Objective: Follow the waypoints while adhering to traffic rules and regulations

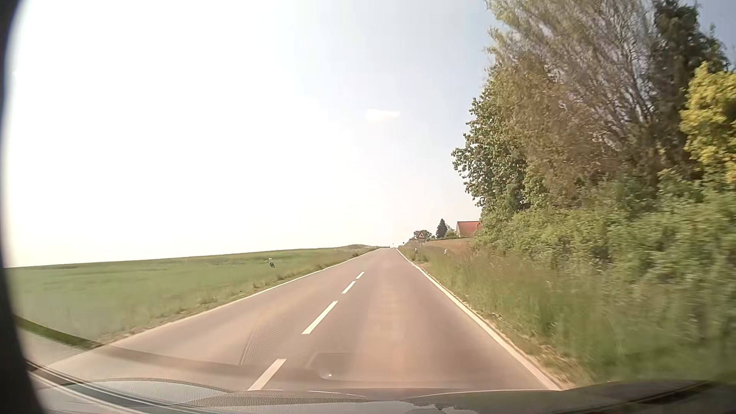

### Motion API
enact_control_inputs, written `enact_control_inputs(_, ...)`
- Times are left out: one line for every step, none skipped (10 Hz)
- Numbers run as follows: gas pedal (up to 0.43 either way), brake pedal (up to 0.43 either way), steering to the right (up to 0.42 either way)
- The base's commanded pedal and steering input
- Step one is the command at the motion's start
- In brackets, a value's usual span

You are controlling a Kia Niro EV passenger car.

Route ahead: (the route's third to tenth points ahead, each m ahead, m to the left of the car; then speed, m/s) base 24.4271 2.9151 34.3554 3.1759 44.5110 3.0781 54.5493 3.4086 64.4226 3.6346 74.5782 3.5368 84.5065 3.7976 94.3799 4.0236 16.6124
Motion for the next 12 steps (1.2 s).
enact_control_inputs(0.358,0.000,-0.002)
enact_control_inputs(0.358,0.000,-0.003)
enact_control_inputs(0.358,0.000,-0.004)
enact_control_inputs(0.358,0.000,-0.005)
enact_control_inputs(0.358,0.000,-0.006)
enact_control_inputs(0.358,0.000,-0.006)
enact_control_inputs(0.358,0.000,-0.006)
enact_control_inputs(0.358,0.000,-0.006)
enact_control_inputs(0.358,0.000,-0.005)
enact_control_inputs(0.358,0.000,-0.002)
enact_control_inputs(0.358,0.000,-0.001)
enact_control_inputs(0.358,0.000,-0.002)
